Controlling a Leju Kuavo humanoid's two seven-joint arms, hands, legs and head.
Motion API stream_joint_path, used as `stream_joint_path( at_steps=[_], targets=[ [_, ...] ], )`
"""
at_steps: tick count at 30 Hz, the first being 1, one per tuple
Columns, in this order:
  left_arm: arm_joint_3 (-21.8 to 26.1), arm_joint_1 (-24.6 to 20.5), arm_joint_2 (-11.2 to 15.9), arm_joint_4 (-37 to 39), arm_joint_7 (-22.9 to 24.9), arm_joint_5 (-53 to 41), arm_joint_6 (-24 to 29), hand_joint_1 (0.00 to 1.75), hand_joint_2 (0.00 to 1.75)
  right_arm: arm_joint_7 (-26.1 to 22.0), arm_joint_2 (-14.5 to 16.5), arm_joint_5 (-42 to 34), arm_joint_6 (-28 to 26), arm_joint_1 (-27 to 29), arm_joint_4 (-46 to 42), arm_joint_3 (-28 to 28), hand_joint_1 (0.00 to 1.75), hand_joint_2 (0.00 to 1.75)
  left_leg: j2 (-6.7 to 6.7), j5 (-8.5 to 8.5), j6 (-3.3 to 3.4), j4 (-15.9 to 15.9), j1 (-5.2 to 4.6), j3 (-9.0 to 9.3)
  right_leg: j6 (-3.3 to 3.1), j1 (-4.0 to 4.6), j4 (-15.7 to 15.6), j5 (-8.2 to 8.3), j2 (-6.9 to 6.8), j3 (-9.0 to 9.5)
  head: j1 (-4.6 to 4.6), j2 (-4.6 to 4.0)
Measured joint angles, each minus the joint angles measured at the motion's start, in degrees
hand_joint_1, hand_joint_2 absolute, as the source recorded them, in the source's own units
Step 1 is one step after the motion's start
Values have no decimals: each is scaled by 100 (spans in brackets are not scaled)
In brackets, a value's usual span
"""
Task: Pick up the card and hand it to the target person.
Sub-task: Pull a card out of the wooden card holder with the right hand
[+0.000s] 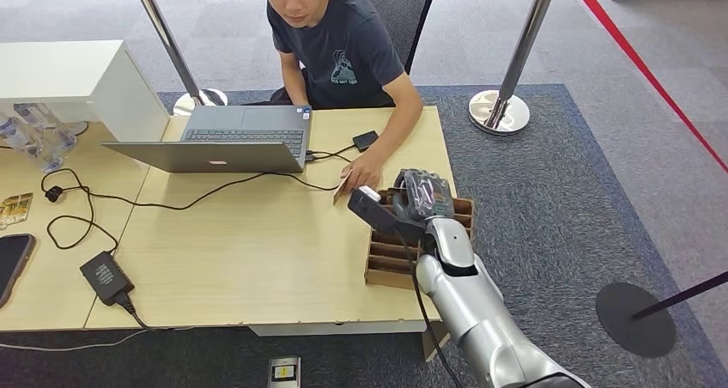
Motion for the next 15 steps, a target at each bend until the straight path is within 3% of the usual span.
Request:
stream_joint_path(
  at_steps=[7, 12, 15],
  targets=[
    [1, 0, -1, 0, -7, -34, -10, 0, 0, -19, -8, 39, -33, 17, -19, -32, 137, 175, 0, 1, 0, 0, 0, 0, 0, 0, 0, 0, 0, 0, 0, 1],
    [2, 0, -1, 0, -10, -56, -10, 0, 0, -18, -16, 71, -39, 54, -69, -39, 172, 175, 0, 1, 0, 0, 0, 0, 0, 0, 0, 0, 0, -1, 0, 1],
    [4, 0, -1, 0, -11, -85, -10, 0, 0, -21, -30, 101, -29, 84, -121, -45, 175, 175, 0, 1, 0, 0, 0, -1, 0, 0, 0, 0, 0, -1, 0, 1]
  ],
)
